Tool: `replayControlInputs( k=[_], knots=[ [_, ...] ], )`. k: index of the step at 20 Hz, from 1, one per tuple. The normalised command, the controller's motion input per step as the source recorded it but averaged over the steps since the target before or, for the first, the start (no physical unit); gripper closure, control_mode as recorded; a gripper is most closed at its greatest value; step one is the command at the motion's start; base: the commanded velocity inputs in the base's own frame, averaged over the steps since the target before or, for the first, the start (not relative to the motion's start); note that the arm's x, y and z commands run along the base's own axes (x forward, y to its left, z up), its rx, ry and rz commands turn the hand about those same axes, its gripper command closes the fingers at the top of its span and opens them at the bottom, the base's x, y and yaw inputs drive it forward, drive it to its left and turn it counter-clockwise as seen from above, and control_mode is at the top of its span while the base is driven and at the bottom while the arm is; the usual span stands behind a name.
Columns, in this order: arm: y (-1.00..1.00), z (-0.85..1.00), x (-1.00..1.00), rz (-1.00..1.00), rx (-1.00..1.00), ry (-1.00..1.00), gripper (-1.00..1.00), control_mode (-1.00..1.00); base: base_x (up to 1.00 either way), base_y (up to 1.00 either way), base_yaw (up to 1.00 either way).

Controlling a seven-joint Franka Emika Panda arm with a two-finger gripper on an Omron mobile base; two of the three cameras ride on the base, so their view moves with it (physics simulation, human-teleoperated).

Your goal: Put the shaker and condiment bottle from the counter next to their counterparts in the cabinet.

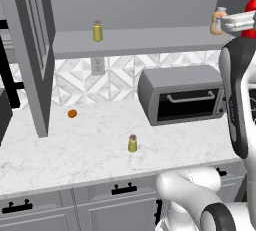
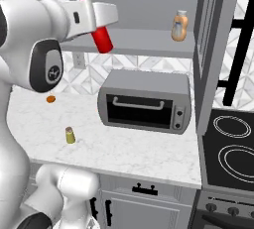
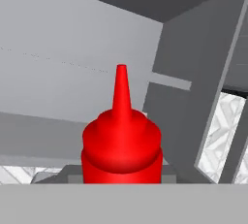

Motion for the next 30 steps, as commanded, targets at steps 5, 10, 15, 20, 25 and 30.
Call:
replayControlInputs(
  k=[5,10,15,20,25,30],
  knots=[
    [0.05,-0.09,-0.05,-0.11,0.13,-0.04,1.0,-1.0,0.0,0.0,0.0],
    [0.0,-0.01,0.0,0.0,0.03,-0.02,1.0,-1.0,0.0,0.0,0.0],
    [0.0,-0.06,0.15,0.0,0.04,-0.02,1.0,-1.0,0.0,0.0,0.0],
    [0.0,-0.14,0.5,0.0,0.08,0.03,1.0,-1.0,0.0,0.0,0.0],
    [-0.03,-0.15,0.59,-0.02,-0.01,0.06,1.0,-1.0,0.0,0.0,0.0],
    [-0.05,-0.07,0.28,0.0,-0.01,0.01,1.0,-1.0,0.0,0.0,0.0]
  ],
)
